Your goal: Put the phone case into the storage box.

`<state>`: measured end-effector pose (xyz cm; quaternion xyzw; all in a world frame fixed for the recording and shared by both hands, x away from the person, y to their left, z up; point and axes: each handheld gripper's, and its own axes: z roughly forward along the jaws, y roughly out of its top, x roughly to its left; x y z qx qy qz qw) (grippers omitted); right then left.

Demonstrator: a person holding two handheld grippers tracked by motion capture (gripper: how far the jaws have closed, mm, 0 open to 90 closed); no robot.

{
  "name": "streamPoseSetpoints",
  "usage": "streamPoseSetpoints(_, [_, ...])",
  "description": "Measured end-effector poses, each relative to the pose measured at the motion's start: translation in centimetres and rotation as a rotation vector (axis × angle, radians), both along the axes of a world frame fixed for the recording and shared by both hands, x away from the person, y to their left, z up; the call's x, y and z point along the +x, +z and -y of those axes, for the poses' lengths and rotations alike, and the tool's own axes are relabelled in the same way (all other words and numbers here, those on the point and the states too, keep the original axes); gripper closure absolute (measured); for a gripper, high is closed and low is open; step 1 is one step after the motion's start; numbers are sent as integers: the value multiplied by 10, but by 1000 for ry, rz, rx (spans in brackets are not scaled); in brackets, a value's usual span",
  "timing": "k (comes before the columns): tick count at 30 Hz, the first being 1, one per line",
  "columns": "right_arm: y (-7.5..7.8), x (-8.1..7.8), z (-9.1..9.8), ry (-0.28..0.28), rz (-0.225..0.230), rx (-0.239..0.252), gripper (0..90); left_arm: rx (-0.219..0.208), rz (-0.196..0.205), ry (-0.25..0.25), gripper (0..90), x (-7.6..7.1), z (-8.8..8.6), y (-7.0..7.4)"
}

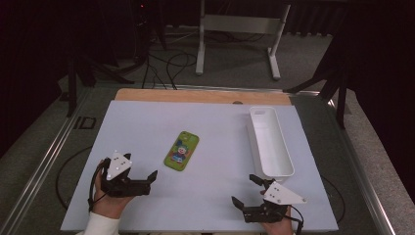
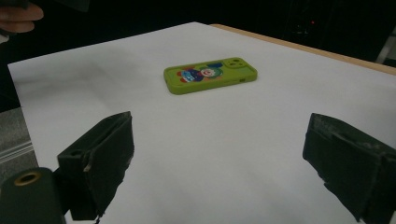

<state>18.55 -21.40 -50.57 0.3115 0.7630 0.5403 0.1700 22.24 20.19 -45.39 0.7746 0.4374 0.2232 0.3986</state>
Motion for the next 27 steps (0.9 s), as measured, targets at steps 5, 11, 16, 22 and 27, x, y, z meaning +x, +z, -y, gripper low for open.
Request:
streamPoseSetpoints(5, [0, 0, 0, 1, 0, -1, 90, 20, -15, -15, 0, 9, 9, 1])
streamPoseSetpoints(11, [-1, 0, 0, 3, -1, -1, 90, 37, -37, -21, 0, 20, 18, 1])
streamPoseSetpoints(16, [-1, -1, -1, 4, -4, -1, 90, 51, -58, -31, 0, 27, 25, 1])
streamPoseSetpoints(22, [-1, -1, -1, 6, -6, -3, 90, 60, -80, -31, 0, 34, 29, -1])
streamPoseSetpoints(27, [-1, -1, -1, 3, -5, -4, 90, 79, -94, -34, 0, 40, 34, -2])
